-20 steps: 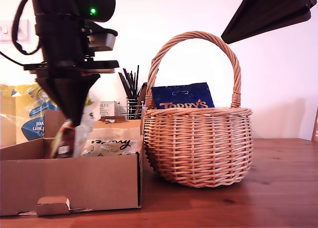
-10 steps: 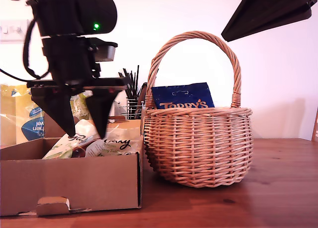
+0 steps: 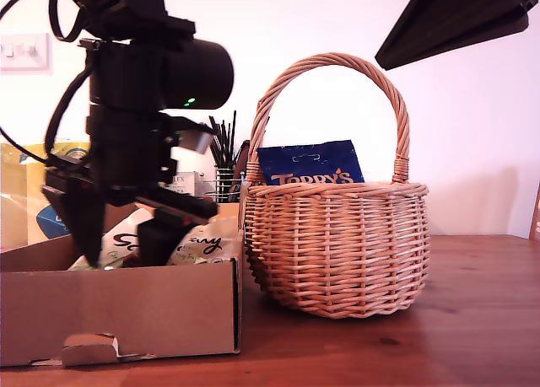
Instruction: Move the bags of Easter eggs from the cardboard box on the left into the woven basket on the right side.
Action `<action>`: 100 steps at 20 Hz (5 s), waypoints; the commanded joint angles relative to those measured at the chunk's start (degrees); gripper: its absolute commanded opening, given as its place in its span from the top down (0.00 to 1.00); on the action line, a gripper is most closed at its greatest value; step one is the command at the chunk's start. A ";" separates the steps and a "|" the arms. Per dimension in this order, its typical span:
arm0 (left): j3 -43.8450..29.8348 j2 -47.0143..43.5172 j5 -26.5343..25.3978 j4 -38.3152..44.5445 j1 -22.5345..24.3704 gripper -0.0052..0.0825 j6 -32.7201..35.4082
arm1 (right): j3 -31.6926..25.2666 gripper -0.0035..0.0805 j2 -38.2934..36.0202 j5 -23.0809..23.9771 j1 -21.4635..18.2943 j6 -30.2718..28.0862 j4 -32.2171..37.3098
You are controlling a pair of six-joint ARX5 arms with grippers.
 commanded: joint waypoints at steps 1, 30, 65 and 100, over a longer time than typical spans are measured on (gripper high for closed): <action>-0.35 0.61 -0.74 -0.09 0.22 0.22 -0.15 | 0.04 0.97 -0.46 -0.35 -0.15 0.07 0.24; 3.17 -10.14 3.04 -4.46 0.98 0.97 5.97 | 0.07 0.97 -1.31 -0.35 -0.15 0.07 0.24; 2.16 -17.84 53.83 -8.94 23.41 0.97 45.13 | 0.07 0.97 -2.27 -2.71 -0.07 -1.46 -2.32; -25.73 -14.86 52.78 34.97 23.71 0.15 38.86 | 0.07 0.97 -2.27 -0.92 -0.17 -1.49 -1.49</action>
